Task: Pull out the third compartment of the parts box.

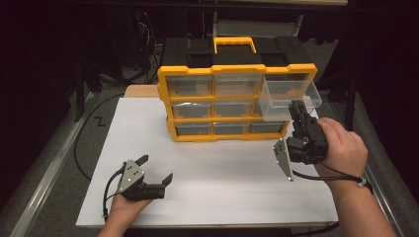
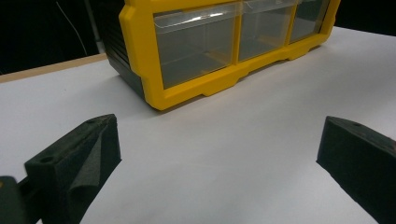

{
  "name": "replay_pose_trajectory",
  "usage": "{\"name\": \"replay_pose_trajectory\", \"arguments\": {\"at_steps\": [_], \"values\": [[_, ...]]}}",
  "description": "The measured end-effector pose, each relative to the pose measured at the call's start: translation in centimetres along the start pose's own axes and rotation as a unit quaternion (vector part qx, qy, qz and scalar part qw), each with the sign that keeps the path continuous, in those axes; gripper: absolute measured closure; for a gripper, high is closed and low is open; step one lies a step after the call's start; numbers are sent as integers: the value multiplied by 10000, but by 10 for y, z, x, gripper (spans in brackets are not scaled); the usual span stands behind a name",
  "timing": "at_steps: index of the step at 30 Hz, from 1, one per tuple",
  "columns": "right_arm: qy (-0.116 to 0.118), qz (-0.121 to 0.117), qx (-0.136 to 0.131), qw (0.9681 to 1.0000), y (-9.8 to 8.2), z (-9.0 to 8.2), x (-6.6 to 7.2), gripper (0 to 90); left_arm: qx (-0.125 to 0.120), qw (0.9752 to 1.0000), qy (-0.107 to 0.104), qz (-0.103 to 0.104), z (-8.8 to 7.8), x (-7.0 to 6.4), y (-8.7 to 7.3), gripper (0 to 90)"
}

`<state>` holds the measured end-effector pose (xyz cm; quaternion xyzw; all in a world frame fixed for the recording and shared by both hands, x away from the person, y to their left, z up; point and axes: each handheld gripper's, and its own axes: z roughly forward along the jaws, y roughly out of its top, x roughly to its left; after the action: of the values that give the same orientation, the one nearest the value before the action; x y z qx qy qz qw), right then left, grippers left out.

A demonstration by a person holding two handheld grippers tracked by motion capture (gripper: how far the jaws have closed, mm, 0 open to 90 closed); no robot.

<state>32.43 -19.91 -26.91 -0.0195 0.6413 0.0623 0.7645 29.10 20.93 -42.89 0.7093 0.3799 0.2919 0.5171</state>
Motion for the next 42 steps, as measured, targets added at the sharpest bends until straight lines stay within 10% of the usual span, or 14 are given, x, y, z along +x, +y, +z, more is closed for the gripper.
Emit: {"name": "replay_pose_trajectory", "arguments": {"at_steps": [16,26,42], "values": [[13,56,25,10000,0,5,1,790,-3,10000,4,-1,0,0,0,4],[291,251,-162,9991,9,-13,10,614,-13,10000,0,-34,-1,1,0,4],[1273,343,-123,9912,16,-32,91,510,-22,10000,2,-73,-1,1,0,6]]}}
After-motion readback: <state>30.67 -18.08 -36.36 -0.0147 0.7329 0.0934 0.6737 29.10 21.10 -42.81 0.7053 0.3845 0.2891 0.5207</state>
